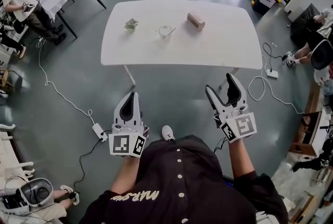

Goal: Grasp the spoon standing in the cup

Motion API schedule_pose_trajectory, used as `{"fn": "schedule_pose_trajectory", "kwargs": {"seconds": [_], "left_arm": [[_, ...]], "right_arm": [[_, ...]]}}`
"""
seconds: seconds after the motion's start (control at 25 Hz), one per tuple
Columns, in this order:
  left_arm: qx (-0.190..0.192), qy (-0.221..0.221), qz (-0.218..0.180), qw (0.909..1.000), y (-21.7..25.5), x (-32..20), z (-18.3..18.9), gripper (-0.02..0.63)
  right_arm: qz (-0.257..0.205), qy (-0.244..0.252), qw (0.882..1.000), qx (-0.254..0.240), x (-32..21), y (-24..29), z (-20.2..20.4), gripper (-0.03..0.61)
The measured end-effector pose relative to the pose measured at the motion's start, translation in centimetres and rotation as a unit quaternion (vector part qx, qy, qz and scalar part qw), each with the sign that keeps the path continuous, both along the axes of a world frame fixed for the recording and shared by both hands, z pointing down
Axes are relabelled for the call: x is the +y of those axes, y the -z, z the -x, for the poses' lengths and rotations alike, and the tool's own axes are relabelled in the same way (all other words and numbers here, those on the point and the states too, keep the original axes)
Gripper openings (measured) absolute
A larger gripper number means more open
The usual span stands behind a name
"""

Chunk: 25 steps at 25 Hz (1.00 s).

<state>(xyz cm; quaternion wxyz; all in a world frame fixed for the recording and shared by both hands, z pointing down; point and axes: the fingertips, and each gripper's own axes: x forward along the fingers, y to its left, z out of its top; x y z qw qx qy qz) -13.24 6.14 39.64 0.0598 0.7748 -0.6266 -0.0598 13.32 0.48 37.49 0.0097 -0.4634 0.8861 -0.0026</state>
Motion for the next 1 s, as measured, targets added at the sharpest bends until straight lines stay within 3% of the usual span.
{"fn": "schedule_pose_trajectory", "kwargs": {"seconds": [0.6,1.0], "left_arm": [[-0.004,-0.017,0.015,0.9997,-1.2,-4.4,1.5,0.011],[-0.006,-0.010,0.020,0.9997,-1.4,-10.3,1.0,0.009]], "right_arm": [[0.011,-0.010,1.000,0.003,-4.4,-1.1,1.5,0.327],[0.015,0.008,1.000,-0.001,-10.9,-1.4,1.9,0.327]]}}
